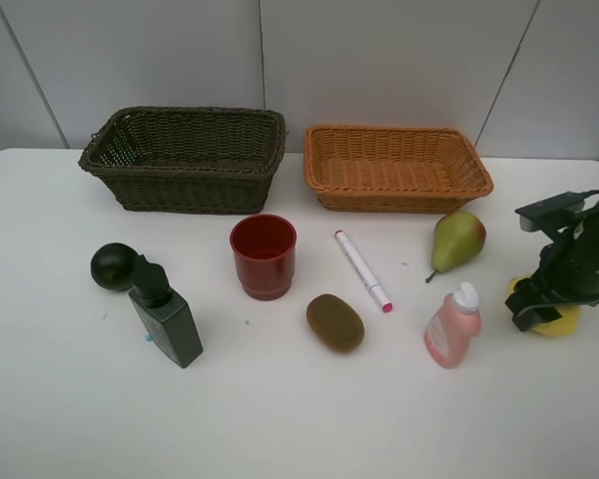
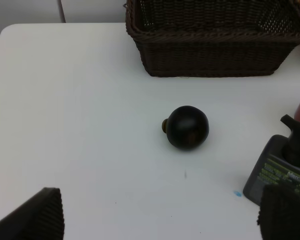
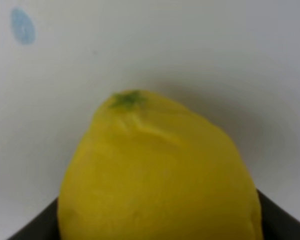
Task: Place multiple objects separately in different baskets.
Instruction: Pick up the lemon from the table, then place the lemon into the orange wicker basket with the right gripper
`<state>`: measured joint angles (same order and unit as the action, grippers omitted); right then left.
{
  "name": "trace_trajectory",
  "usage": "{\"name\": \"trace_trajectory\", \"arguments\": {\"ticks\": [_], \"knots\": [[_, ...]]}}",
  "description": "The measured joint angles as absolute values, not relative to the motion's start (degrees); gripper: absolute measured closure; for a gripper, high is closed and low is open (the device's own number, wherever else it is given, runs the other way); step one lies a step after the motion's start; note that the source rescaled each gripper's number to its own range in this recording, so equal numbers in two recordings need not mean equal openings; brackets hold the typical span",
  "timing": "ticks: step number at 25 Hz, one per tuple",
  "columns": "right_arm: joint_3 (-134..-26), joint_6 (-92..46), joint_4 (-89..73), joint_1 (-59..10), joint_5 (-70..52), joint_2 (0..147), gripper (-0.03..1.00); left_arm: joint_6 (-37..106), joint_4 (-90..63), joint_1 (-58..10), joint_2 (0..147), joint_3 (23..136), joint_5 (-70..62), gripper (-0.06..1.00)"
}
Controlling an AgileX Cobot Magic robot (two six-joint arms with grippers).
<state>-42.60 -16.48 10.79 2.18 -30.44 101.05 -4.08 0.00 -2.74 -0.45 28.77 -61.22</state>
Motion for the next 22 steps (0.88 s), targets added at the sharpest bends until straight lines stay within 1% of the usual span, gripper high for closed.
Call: {"name": "trace_trajectory", "arguments": {"ticks": [11,17,22], "knots": [[-44.4,-16.5,10.7,2.2,-32.7,98.6,0.40,-4.1,0.0,-2.7,-0.5,28.8,-61.2,-0.06],[-51.9,-16.3,8.1,2.2,-40.0,90.3,0.40,-4.1,0.0,-2.7,-0.5,28.8,-61.2,-0.06],[-60.4,-16.2,2.6,2.2,-41.3,85.6,0.40,-4.1,0.0,-2.7,-0.5,28.8,-61.2,-0.06]]}}
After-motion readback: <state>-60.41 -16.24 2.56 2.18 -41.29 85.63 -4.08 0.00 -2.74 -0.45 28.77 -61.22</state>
